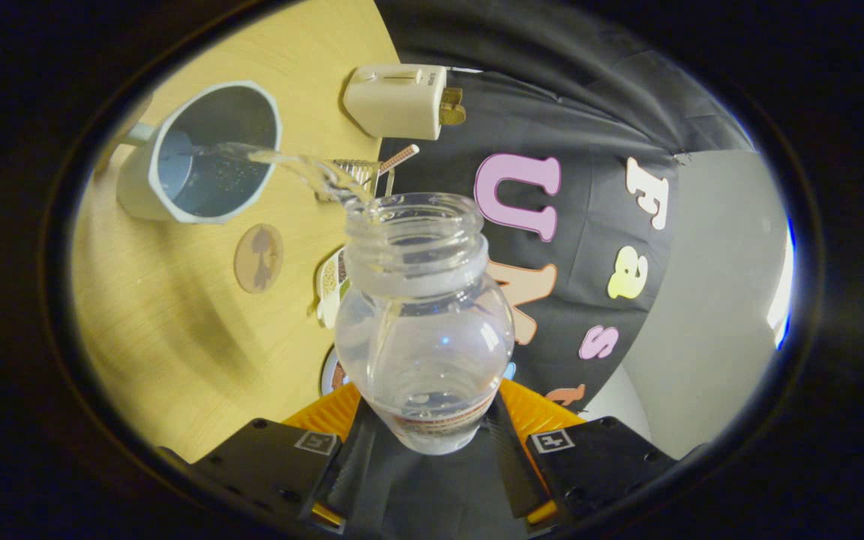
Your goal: Take the bottle from table, then pour the juice into the cup, finally place the bottle on the coaster
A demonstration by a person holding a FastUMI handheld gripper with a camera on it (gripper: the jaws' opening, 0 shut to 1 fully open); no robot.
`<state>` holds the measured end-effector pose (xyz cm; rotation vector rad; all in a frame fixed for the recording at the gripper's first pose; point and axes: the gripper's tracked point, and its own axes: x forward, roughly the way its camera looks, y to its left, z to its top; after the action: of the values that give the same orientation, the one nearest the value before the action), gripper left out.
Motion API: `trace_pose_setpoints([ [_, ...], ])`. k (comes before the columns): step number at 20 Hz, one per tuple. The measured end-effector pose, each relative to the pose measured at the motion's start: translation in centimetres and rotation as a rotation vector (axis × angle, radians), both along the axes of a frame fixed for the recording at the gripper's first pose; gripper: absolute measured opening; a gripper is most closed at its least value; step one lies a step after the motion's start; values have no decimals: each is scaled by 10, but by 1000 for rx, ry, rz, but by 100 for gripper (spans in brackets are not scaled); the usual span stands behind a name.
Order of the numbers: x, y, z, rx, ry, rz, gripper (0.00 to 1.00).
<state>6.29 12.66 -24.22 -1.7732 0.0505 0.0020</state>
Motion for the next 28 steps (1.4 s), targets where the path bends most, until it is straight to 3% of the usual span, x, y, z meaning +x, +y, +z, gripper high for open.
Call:
trace_pose_setpoints([
  [28, 10, 19, 12, -139, -13, 73, 78],
])
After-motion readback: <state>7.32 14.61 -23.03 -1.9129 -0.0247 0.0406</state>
